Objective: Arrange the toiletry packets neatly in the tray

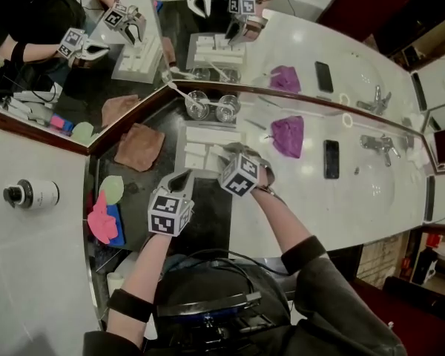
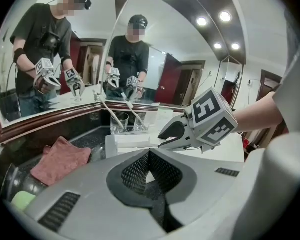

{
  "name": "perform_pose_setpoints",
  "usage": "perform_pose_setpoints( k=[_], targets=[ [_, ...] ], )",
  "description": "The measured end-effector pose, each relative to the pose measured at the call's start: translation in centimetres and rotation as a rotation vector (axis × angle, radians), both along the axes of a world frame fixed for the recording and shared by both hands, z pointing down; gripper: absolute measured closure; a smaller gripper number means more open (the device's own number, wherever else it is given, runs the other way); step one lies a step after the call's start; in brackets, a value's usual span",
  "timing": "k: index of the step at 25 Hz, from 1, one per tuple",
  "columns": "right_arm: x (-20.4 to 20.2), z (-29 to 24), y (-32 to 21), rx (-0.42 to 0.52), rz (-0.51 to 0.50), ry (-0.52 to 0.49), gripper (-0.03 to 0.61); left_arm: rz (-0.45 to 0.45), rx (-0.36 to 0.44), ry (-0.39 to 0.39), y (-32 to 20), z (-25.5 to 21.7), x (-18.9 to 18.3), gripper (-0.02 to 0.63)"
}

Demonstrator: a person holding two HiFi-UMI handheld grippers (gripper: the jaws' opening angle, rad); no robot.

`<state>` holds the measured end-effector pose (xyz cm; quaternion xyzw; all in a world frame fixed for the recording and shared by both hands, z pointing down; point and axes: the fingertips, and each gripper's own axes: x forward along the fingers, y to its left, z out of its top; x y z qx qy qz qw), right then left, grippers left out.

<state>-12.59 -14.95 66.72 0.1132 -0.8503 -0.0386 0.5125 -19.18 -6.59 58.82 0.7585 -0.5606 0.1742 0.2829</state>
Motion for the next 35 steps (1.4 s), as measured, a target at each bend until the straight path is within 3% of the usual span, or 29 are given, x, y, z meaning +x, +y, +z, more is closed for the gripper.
perform_pose_setpoints(
  k=[6,9,18,22,30,35],
  targets=[
    [-1.0,1.1,-0.1,-0.009,-0.039,0.022,0.443,-0.035,-0.011,0.006,0.2,0.6,-1.6,0.614],
    [-1.2,1.5,-0.1,-0.006,-0.043,0.027,0.408,-0.046,-0.016,0.012,0.3,0.7,-2.0,0.614],
    [-1.2,0.3,-0.7,0.016,-0.02,-0.018,0.408,-0.06,-0.016,0.005,0.2,0.9,-2.3,0.614],
    [-0.5,-1.7,-0.8,0.026,0.024,-0.081,0.423,-0.059,-0.006,-0.007,0.5,0.1,-1.9,0.614],
    [2.6,-7.5,0.2,0.012,0.163,-0.223,0.546,-0.047,0.026,-0.019,2.3,-2.8,-0.2,0.614],
    [6.3,-11.4,0.9,-0.022,0.294,-0.342,0.559,-0.059,0.051,-0.016,3.6,-4.6,0.8,0.614]
  ],
)
